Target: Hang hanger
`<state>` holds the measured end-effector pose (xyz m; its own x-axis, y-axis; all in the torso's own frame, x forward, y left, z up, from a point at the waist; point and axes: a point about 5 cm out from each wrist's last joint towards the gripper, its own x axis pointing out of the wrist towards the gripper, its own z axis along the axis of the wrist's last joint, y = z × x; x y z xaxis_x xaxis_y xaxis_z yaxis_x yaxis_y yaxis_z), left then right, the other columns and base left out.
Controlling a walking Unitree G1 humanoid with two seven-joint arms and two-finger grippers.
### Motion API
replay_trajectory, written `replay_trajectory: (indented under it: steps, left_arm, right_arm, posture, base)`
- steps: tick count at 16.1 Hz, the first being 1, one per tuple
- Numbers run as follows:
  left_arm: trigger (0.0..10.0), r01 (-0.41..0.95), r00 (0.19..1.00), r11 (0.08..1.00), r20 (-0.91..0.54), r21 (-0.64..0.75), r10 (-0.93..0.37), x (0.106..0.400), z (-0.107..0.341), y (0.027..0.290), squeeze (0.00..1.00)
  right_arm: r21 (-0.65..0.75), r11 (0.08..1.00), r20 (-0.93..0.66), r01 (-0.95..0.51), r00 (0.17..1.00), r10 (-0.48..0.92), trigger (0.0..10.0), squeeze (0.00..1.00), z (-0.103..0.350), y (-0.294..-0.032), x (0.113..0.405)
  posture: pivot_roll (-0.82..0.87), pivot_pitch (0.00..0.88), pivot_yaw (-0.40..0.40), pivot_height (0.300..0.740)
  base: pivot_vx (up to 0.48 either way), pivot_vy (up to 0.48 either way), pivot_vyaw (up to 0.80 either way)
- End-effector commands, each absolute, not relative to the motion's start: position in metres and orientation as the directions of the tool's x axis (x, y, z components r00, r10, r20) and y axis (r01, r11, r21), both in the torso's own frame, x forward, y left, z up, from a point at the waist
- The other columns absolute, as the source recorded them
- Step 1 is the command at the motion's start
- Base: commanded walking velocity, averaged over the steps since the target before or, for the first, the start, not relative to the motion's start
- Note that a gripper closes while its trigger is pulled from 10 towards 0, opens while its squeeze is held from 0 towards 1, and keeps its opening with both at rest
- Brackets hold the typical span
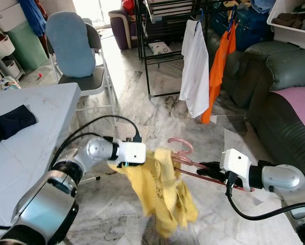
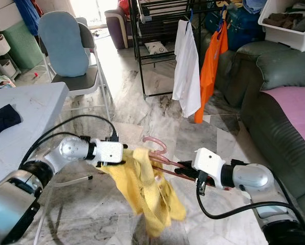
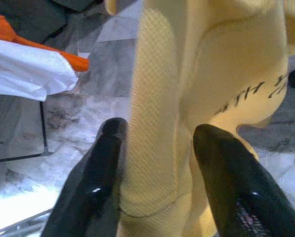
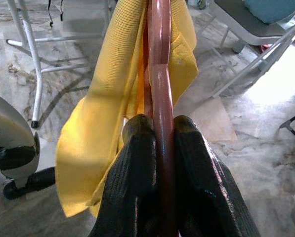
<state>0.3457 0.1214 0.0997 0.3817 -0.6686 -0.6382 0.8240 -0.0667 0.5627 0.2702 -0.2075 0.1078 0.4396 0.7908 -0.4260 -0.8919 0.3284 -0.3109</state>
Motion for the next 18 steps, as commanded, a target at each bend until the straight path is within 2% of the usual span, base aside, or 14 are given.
replay_trajectory:
  steps: [1,7,12,18]
  left_arm:
    - [0.0,0.822,0.396,-0.067,-0.652,0.565,-0.647,0.35,0.105,0.126,0.0]
    - [0.0,0.827,0.403,-0.067,-0.671,0.559,-0.622,0.352,0.106,0.13,0.0]
    - [0.0,0.846,0.392,-0.056,-0.692,0.53,-0.607,0.351,0.102,0.134,0.0]
    - [0.0,0.857,0.39,-0.034,-0.691,0.514,-0.609,0.349,0.098,0.136,0.0]
  right_arm:
    - [-0.361,0.305,-0.395,-0.881,0.441,0.806,10.0,0.0,0.117,-0.201,0.274]
    - [-0.341,0.268,-0.441,-0.901,0.405,0.801,10.0,0.0,0.108,-0.199,0.268]
    - [-0.385,0.276,-0.404,-0.881,0.429,0.808,10.0,0.0,0.11,-0.19,0.274]
    - [-0.399,0.28,-0.395,-0.873,0.44,0.807,10.0,0.0,0.107,-0.187,0.273]
  posture:
    - [-0.17,0.0,0.044,0.74]
    - [-0.16,0.0,-0.01,0.74]
    - [-0.16,0.0,0.045,0.74]
    - [-0.17,0.0,0.041,0.74]
  base:
    - [0.0,0.0,0.0]
    - [0.0,0.0,0.0]
    - [0.0,0.0,0.0]
    - [0.0,0.0,0.0]
